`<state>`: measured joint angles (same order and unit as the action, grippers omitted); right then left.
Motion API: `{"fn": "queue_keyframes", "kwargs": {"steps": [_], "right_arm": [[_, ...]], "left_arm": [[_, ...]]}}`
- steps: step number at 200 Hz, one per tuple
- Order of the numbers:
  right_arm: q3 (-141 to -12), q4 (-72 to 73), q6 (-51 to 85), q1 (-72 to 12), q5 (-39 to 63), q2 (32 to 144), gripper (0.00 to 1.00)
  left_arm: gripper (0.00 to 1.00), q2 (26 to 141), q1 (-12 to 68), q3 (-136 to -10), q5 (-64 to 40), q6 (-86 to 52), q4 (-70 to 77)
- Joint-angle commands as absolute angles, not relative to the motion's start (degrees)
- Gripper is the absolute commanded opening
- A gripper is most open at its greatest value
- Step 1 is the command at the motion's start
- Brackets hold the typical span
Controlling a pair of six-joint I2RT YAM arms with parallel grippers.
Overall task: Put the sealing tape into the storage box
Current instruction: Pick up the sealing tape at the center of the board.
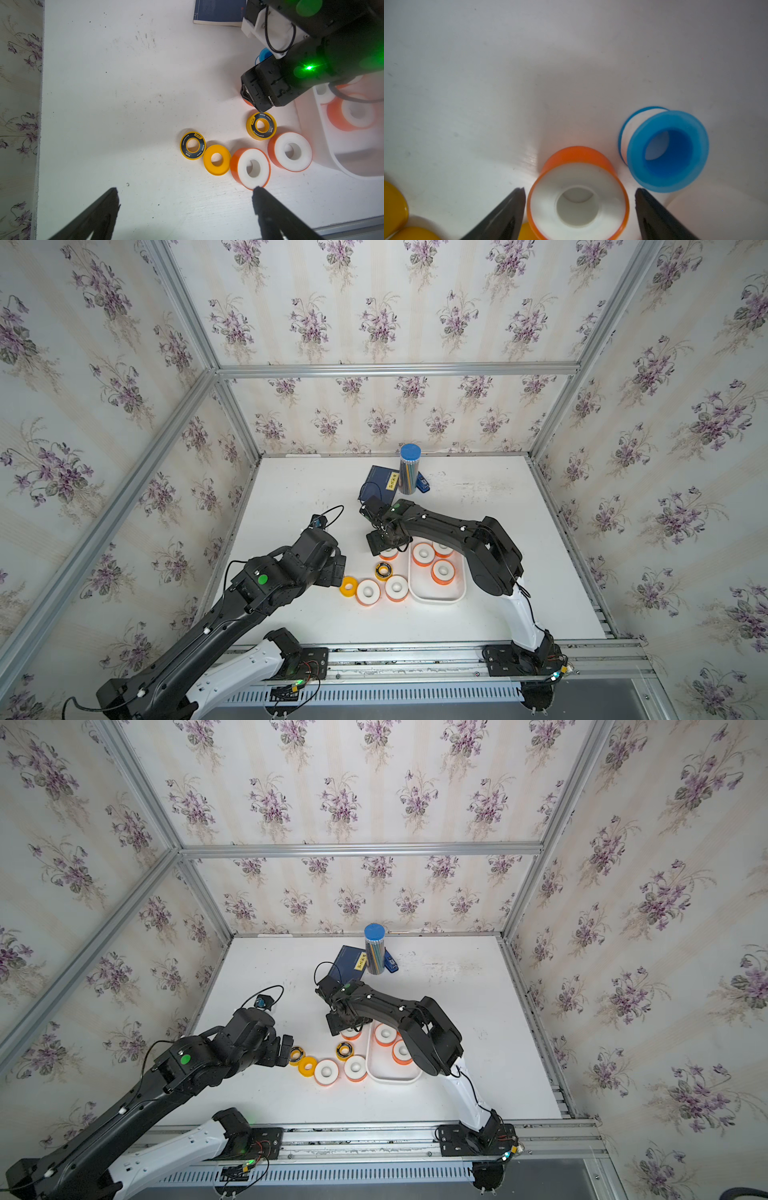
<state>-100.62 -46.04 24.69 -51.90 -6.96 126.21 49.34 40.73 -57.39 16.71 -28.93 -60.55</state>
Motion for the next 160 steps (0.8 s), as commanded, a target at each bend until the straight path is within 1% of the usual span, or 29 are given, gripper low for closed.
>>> {"fn": "queue_keyframes", "kwargs": {"steps": [1,49,81,122,160], "right_arm": [[-100.6,-46.6,25.0,-52.0,-6.5,127.0,0.87],[-100.7,-45.5,24.8,-53.0,-4.3,127.4,0.84],[-101.6,-45.1,24.7,-53.0,-4.9,128.2,0.79],[-102.9,-45.3,24.8,-53.1,-4.8,128.7,0.67],[-103.2,-45.4,24.5,-53.4,-2.9,126.2,0.64]], "left_arm": [[1.0,49.5,40.7,-57.4,17.5,-28.7,-60.5],[1.0,50.0,40.7,-57.3,17.4,-28.8,-60.6],[1.0,50.2,40.7,-57.2,17.3,-28.9,-60.6],[1.0,50.1,40.7,-57.3,17.5,-28.8,-60.6],[1.0,50.1,40.7,-57.2,17.4,-28.9,-60.6]]}}
